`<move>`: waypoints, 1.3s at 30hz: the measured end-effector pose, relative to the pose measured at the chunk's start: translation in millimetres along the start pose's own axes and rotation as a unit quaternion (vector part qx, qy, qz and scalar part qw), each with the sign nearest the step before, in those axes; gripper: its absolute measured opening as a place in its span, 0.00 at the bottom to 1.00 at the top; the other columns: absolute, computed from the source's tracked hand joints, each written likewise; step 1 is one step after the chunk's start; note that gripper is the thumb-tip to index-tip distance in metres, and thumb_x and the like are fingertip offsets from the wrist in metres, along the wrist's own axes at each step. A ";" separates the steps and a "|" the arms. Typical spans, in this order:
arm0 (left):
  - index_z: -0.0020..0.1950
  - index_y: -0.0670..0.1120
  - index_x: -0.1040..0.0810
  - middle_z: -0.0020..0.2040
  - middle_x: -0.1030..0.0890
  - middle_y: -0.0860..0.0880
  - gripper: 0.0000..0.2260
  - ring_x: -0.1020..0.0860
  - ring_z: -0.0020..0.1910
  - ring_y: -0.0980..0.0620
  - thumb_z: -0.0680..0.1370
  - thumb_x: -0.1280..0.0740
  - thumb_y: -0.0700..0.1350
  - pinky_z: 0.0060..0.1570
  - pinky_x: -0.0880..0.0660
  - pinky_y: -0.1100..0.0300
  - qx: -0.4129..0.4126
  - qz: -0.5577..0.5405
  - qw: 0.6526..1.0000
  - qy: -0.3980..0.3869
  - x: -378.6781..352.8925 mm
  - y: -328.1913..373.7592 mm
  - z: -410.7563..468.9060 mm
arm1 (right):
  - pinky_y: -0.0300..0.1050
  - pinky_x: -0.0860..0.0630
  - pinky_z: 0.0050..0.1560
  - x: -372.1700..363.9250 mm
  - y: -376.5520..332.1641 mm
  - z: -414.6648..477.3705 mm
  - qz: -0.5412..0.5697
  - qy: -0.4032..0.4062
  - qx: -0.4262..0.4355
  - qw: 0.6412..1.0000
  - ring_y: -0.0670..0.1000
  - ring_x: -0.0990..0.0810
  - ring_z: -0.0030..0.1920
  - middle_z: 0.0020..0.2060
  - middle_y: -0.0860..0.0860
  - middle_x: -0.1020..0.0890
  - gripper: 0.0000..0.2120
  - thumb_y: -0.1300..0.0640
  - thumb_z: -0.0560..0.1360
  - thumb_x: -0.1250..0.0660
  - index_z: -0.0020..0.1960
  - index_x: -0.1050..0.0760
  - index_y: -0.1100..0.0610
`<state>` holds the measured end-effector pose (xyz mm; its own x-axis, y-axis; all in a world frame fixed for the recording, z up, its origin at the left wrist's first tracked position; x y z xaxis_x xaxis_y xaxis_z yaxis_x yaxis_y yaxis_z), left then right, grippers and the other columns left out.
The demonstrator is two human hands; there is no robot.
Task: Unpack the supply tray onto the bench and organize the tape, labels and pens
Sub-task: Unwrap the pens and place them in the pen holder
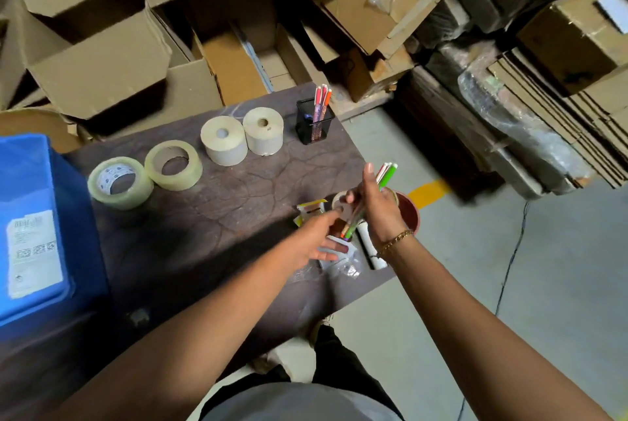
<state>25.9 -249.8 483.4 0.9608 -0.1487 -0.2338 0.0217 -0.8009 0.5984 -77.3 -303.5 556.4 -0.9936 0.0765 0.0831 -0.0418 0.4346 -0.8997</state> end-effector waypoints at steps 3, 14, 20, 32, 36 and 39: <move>0.46 0.48 0.25 0.37 0.22 0.47 0.17 0.25 0.27 0.55 0.82 0.47 0.57 0.24 0.33 0.69 0.014 -0.142 0.989 -0.039 -16.9 24.7 2.2 | 0.38 0.23 0.34 -6.4 -18.6 23.3 -0.070 0.006 0.010 0.998 0.49 0.19 0.32 0.33 0.53 0.17 0.31 0.31 0.75 0.44 0.37 0.20 0.57; 0.44 0.45 0.23 0.29 0.27 0.50 0.14 0.33 0.19 0.58 0.82 0.41 0.52 0.20 0.40 0.69 -0.083 -0.117 0.968 0.204 40.0 130.8 63.4 | 0.39 0.28 0.28 -32.0 -80.3 129.3 -0.146 -0.178 0.066 0.971 0.46 0.26 0.27 0.30 0.53 0.21 0.17 0.44 0.77 0.34 0.38 0.25 0.56; 0.57 0.49 0.23 0.50 0.22 0.49 0.14 0.24 0.44 0.51 0.82 0.43 0.55 0.40 0.31 0.59 -0.144 -0.151 0.923 0.325 96.7 172.5 79.0 | 0.42 0.23 0.32 -41.5 -109.1 216.6 -0.119 -0.095 0.063 0.986 0.47 0.20 0.32 0.32 0.49 0.18 0.15 0.41 0.73 0.30 0.39 0.24 0.52; 0.73 0.48 0.31 0.70 0.26 0.47 0.23 0.27 0.68 0.47 0.83 0.46 0.58 0.62 0.32 0.47 -0.122 -0.183 0.933 0.285 101.0 181.0 94.8 | 0.52 0.18 0.47 -102.1 -82.4 263.3 -0.322 -0.081 0.070 0.941 0.55 0.17 0.42 0.42 0.55 0.16 0.17 0.40 0.70 0.28 0.38 0.24 0.53; 0.74 0.48 0.31 0.72 0.28 0.46 0.24 0.28 0.70 0.47 0.83 0.47 0.60 0.68 0.33 0.43 -0.116 -0.184 0.937 0.275 97.0 183.4 94.9 | 0.48 0.16 0.37 -112.0 -79.7 261.4 -0.371 -0.131 0.028 0.919 0.53 0.16 0.34 0.40 0.55 0.17 0.16 0.43 0.70 0.26 0.43 0.25 0.55; 0.74 0.49 0.31 0.72 0.28 0.46 0.25 0.28 0.70 0.47 0.82 0.47 0.60 0.69 0.33 0.43 -0.121 -0.176 0.939 0.270 95.8 183.5 94.1 | 0.48 0.16 0.34 -117.7 -81.6 261.7 -0.376 -0.181 -0.016 0.909 0.55 0.15 0.36 0.41 0.58 0.15 0.19 0.45 0.69 0.25 0.48 0.22 0.59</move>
<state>95.9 -465.6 498.7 0.8813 0.4679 -0.0659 0.3627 -0.5807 0.7289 15.6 -582.8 507.8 -0.6546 -0.5503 0.5183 -0.7263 0.2673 -0.6333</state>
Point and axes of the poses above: each hand's wrist, its own z-axis towards the middle knuckle, its own x-axis out of the back of the hand, y = z × x, the point moved 9 cm from there along z, towards the middle knuckle
